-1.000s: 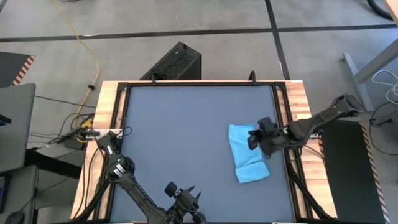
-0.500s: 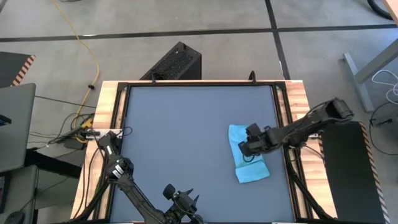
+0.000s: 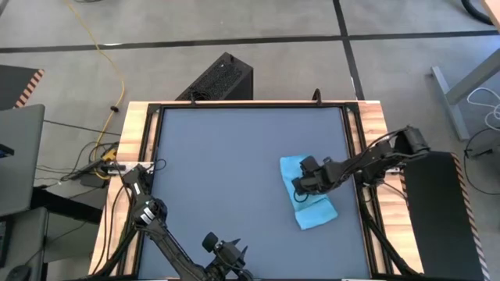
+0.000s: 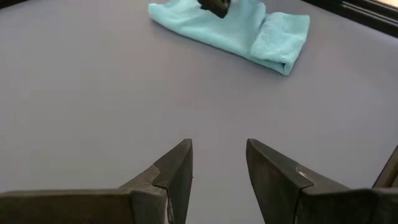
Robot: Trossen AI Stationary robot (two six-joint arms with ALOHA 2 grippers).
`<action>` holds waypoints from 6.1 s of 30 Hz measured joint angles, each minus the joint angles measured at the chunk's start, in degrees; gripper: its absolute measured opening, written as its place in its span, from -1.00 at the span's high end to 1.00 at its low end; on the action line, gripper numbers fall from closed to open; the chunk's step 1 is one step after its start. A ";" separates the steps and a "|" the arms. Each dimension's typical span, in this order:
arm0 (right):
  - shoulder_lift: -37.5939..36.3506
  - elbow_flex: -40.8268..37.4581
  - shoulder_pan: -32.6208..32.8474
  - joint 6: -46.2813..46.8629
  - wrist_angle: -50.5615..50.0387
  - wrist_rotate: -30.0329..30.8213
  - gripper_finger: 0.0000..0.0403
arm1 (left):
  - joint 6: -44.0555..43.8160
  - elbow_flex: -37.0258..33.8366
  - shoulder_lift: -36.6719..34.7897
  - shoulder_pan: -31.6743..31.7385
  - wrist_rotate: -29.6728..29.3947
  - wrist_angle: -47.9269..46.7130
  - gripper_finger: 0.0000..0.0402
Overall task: Roll towel
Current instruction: Roll the blue microfiber towel
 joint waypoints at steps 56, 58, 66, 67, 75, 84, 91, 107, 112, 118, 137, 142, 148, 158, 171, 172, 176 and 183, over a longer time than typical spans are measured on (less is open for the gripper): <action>0.80 1.28 33.43 35.81 -6.76 -4.77 0.88 | -2.80 0.00 0.00 0.78 -8.11 0.54 0.31; 3.76 1.56 33.79 36.32 -4.47 -3.43 0.88 | -2.78 0.00 0.00 0.76 -7.49 0.55 0.31; 13.35 9.18 29.35 32.07 9.08 3.59 0.88 | -2.78 0.00 0.00 -0.28 -7.03 0.72 0.31; 14.33 10.34 28.11 29.85 11.10 3.84 0.88 | -2.80 0.00 0.00 -0.38 -6.80 0.69 0.31; 23.22 22.19 20.00 8.95 18.62 0.73 0.88 | -3.76 0.00 0.00 -1.52 -5.00 -1.43 0.31; 23.18 26.82 21.72 10.80 0.24 2.21 0.88 | -8.46 0.00 0.00 -3.39 -4.24 -4.14 0.31; 23.49 26.56 26.55 14.22 0.87 0.31 0.86 | -8.06 0.00 0.00 -3.27 -5.54 -4.09 0.31; 16.43 26.45 30.44 14.53 -0.04 3.36 0.36 | -7.20 0.00 0.00 -3.11 -7.80 -4.00 0.31; 9.67 26.45 30.42 13.09 -3.84 3.90 0.03 | -5.17 0.00 0.00 -2.99 -9.01 -3.99 0.31; -1.86 26.50 31.71 -0.62 -4.41 9.67 -0.20 | -4.94 0.00 0.00 -2.84 -12.83 -4.01 0.31; -10.19 25.13 36.57 -19.65 23.18 9.34 -0.08 | -8.44 0.00 0.09 -2.08 -17.73 -6.43 0.31; -11.08 25.24 37.21 -25.18 26.50 9.55 -0.02 | -10.71 0.00 0.07 -3.30 -23.39 -6.50 0.31; -18.99 25.27 41.25 -29.36 18.12 13.93 0.06 | -12.62 -0.03 -2.45 -6.36 -30.95 -6.54 0.31; -29.56 25.27 50.26 -20.61 -4.35 16.66 0.11 | -13.95 -0.03 -9.30 -4.01 -33.90 -6.53 0.42; -28.33 25.29 53.66 -8.65 -25.64 17.90 0.11 | 36.02 0.01 -26.66 16.35 -0.30 6.31 0.89; -27.85 25.29 53.61 -8.49 -27.02 18.00 0.11 | 42.39 0.04 -27.56 17.97 3.52 11.23 0.90; -25.99 25.29 53.61 -2.60 -35.47 21.39 0.11 | 68.24 0.04 -28.70 22.75 27.50 34.17 0.93; -25.33 20.40 53.59 21.28 -49.60 26.46 0.11 | 75.41 0.15 -25.31 31.11 50.11 38.47 0.93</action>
